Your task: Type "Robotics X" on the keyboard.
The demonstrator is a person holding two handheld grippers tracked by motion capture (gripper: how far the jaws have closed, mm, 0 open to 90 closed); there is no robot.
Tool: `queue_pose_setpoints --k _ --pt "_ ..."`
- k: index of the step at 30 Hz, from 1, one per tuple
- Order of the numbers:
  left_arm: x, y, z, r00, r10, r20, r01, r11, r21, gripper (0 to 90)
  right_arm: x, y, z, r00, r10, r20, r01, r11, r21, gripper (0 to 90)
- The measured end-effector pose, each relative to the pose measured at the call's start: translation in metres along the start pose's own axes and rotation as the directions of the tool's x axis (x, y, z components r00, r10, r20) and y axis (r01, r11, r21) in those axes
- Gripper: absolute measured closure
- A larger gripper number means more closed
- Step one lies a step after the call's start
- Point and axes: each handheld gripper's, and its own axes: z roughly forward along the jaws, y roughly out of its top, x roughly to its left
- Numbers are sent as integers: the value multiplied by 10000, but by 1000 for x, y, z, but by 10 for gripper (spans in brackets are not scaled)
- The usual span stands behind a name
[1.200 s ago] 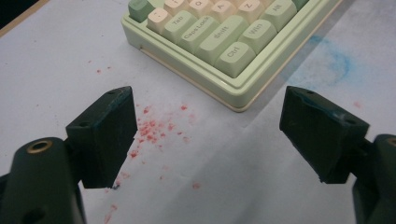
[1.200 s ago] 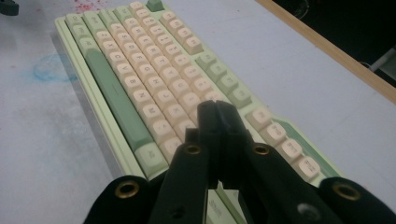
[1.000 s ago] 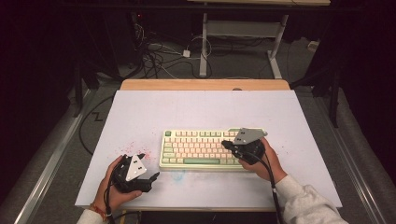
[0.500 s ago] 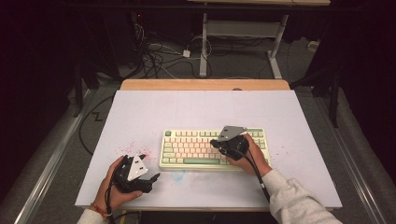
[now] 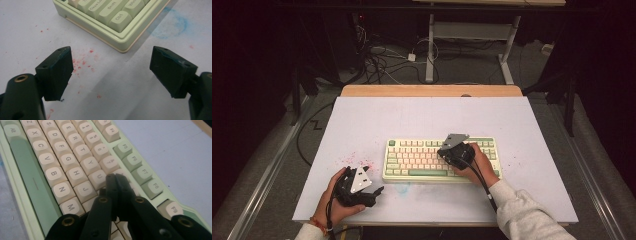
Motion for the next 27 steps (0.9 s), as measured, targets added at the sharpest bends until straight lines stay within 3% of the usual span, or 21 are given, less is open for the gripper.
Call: queue_pose_setpoints --k 7,27 --pt "-1 0 1 10000 -24 1 24 10000 28 176 -5 -1 -15 9997 253 2 -252 9974 -672 900" --pt "-2 -1 2 10000 -2 90 0 9998 182 176 -12 -3 -40 9978 625 218 -583 9860 -1564 852"
